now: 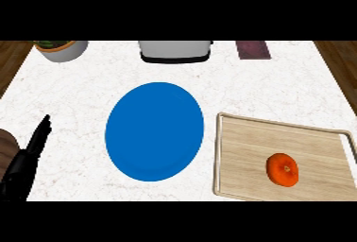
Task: Pick the squash from the tray and place it in the plate
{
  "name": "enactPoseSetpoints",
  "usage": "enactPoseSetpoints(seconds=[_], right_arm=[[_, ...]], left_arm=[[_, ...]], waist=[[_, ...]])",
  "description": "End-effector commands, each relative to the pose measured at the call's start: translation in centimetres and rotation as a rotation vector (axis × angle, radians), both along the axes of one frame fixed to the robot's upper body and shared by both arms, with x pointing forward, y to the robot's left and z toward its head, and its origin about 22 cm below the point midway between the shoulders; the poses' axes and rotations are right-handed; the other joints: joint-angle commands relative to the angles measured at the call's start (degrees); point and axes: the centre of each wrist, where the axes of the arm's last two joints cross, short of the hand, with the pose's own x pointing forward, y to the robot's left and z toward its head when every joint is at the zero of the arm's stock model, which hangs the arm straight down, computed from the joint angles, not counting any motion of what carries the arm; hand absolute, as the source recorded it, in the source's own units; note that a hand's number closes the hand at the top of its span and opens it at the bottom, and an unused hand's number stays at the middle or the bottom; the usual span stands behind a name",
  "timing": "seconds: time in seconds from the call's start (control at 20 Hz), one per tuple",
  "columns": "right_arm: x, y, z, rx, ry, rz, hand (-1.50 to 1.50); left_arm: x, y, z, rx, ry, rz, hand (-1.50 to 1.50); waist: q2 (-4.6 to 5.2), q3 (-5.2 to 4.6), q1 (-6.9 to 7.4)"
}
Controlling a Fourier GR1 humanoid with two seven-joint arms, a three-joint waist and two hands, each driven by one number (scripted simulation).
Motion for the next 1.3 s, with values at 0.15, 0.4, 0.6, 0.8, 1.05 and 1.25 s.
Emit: enactPoseSetpoints(seconds=[0.15, 0.4, 0.6, 0.8, 1.05, 1.25], right_arm=[[-1.3, -3.5, 3.4, -0.387, 0.230, 0.152, -1.50], [1.3, -4.8, 5.0, -0.494, 0.352, 0.138, -1.50], [2.6, -3.8, 5.4, -0.591, 0.435, 0.204, -1.50], [3.0, -2.8, 4.0, -0.639, 0.517, 0.296, -1.50], [5.3, -2.0, 2.2, -0.759, 0.589, 0.372, -1.50], [8.3, -2.4, 1.2, -0.848, 0.626, 0.402, -1.50]], left_arm=[[1.0, -0.5, 0.5, -0.003, -0.007, -0.013, 0.00], [0.7, 0.3, -0.2, 0.000, -0.021, -0.025, 0.00], [1.6, -1.9, -0.4, -0.013, -0.006, -0.037, 0.00], [2.5, -1.9, -1.1, -0.004, -0.014, -0.027, 0.00], [2.1, -0.3, 0.4, 0.000, -0.014, -0.031, 0.00], [2.3, 0.7, 1.7, 0.006, -0.015, -0.015, 0.00]], waist=[[0.12, -0.04, 0.20], [0.36, -0.03, 1.66], [0.35, 0.00, 1.45], [0.36, 0.00, 1.04], [0.33, 0.03, 1.69], [0.39, 0.06, 2.12]])
